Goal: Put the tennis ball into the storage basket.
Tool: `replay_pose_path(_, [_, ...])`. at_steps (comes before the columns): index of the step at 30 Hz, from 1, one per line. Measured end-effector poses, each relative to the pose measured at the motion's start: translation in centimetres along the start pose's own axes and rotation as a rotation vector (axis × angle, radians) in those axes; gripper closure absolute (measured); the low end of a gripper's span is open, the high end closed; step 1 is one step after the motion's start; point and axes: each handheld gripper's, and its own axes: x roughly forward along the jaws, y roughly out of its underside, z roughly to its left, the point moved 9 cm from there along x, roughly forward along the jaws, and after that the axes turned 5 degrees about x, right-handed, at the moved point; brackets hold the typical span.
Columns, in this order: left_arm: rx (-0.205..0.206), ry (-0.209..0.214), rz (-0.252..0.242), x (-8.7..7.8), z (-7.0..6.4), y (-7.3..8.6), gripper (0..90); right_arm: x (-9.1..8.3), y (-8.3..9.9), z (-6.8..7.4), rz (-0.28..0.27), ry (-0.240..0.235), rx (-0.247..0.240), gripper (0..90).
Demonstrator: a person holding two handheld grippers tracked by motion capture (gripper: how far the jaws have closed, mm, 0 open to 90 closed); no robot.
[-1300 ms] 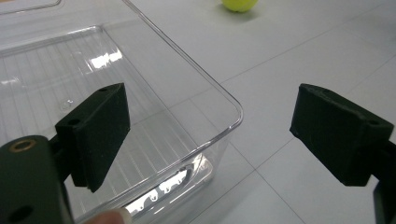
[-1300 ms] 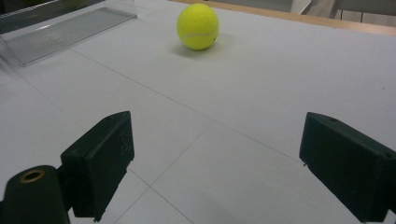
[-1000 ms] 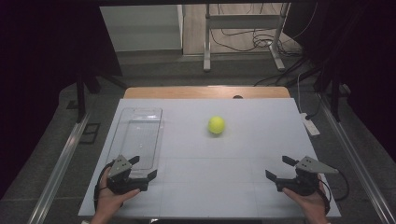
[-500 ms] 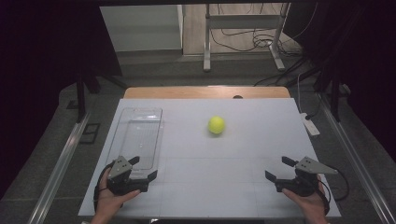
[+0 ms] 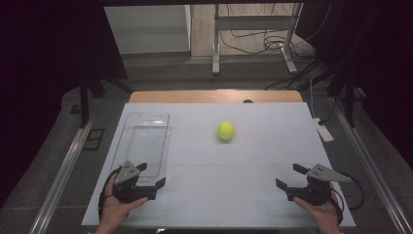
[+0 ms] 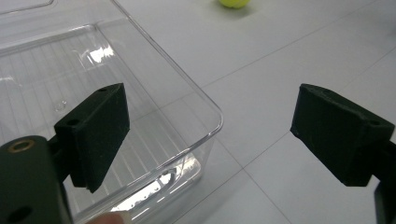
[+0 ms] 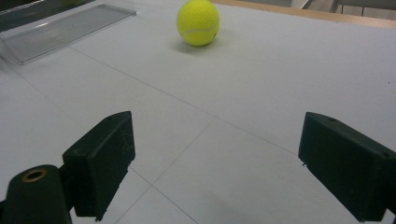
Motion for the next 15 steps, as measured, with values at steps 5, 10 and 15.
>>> replay_pose_path(5, [0.007,0.0,-0.009,-0.4,-0.1,-0.8,12.4,0.0,0.0,-0.1,-0.003,0.005,0.0,10.9])
replay_pose_path(10, [0.016,0.008,0.002,-0.3,0.0,-1.3,11.9,0.0,0.1,-0.1,-0.001,0.002,0.002,10.9])
replay_pose_path(15, [0.018,0.017,0.001,-0.1,-0.2,-2.1,12.1,-0.1,0.1,-0.1,-0.001,0.007,0.003,10.9])
